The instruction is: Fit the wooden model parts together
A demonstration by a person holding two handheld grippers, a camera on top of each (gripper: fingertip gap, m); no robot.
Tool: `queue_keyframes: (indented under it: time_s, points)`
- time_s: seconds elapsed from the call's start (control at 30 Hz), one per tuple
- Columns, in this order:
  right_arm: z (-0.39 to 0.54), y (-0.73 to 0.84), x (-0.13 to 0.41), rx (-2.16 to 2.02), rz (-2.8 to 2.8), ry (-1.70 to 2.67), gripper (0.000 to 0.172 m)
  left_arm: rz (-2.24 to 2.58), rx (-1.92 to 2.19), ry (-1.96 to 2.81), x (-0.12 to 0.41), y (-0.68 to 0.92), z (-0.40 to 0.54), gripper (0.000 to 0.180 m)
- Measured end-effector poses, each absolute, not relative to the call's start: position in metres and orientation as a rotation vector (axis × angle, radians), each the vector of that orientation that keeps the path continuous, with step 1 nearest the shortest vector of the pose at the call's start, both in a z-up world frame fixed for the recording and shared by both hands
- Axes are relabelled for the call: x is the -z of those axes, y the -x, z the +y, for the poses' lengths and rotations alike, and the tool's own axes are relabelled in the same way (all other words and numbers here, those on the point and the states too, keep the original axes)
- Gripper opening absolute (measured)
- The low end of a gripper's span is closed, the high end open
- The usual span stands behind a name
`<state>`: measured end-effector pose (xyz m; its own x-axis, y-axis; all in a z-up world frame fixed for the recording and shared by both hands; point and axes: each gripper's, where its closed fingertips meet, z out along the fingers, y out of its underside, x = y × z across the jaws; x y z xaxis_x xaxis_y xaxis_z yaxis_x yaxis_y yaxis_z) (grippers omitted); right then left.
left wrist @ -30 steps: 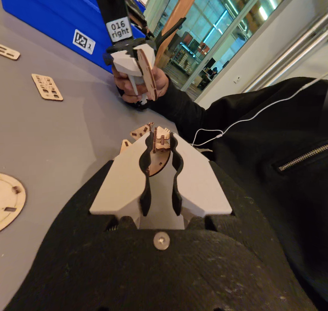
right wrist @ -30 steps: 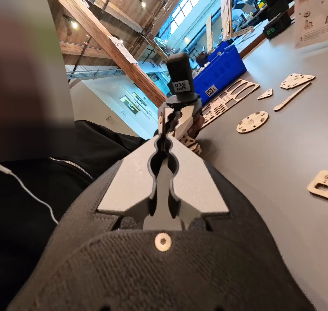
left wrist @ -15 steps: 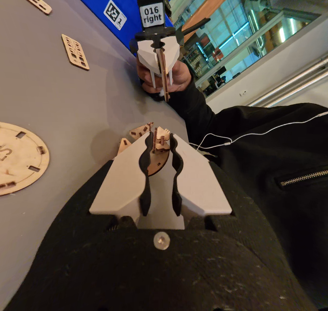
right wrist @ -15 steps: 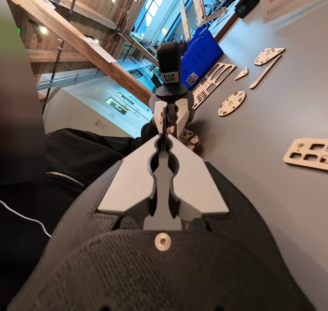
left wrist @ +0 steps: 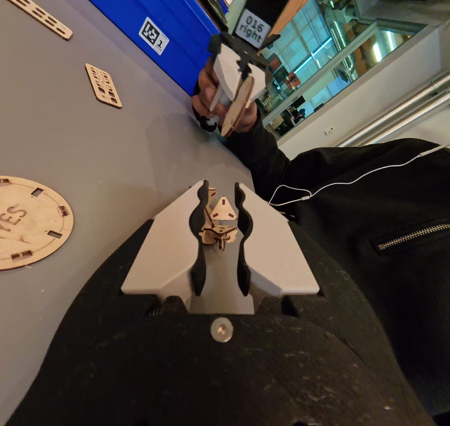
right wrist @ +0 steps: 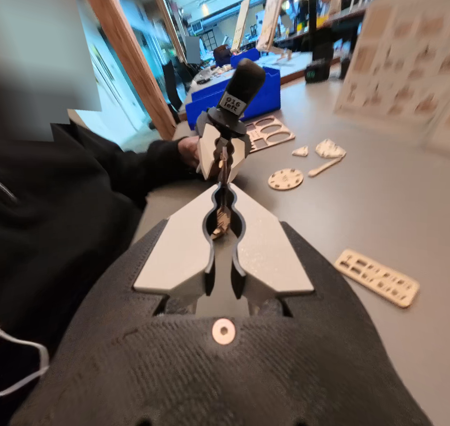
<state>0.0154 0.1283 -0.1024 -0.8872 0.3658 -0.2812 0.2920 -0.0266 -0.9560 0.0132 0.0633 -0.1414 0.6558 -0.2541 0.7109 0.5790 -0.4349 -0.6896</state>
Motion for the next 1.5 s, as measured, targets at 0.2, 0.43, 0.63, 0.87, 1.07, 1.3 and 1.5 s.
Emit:
queue_keyframes:
  time_s: [0.2, 0.43, 0.63, 0.87, 1.07, 1.3, 1.5]
  points:
    - [0.133, -0.045, 0.113, -1.929, -2.120, 0.645, 0.000, -0.208, 0.807, 1.876, 0.152, -0.019, 0.060, 0.035]
    - [0.144, -0.079, 0.166, -1.105, -2.295, 0.480, 0.000, -0.133, 0.609, 1.877, 0.146, -0.035, 0.057, 0.040]
    - [0.118, -0.117, 0.191, -1.059, -2.545, 0.407, 0.050, -0.115, 0.508, 1.891, 0.144, -0.038, 0.058, 0.040]
    - [0.136, -0.098, 0.159, -1.359, -2.369, 0.766, 0.056, -0.138, 0.344, 2.016, 0.154, -0.040, 0.050, 0.051]
    - [0.124, -0.074, 0.154, -1.443, -2.303, 0.909, 0.059, -0.203, 0.183, 2.157, 0.178, -0.047, 0.044, 0.071]
    - [0.069, -0.051, 0.158, -1.522, -2.437, 0.871, 0.076, -0.245, 0.189, 2.200, 0.193, -0.054, 0.041, 0.069]
    - [0.055, -0.043, 0.188, -1.387, -2.578, 0.850, 0.093, -0.363, 0.306, 2.066, 0.179, -0.043, 0.036, 0.069]
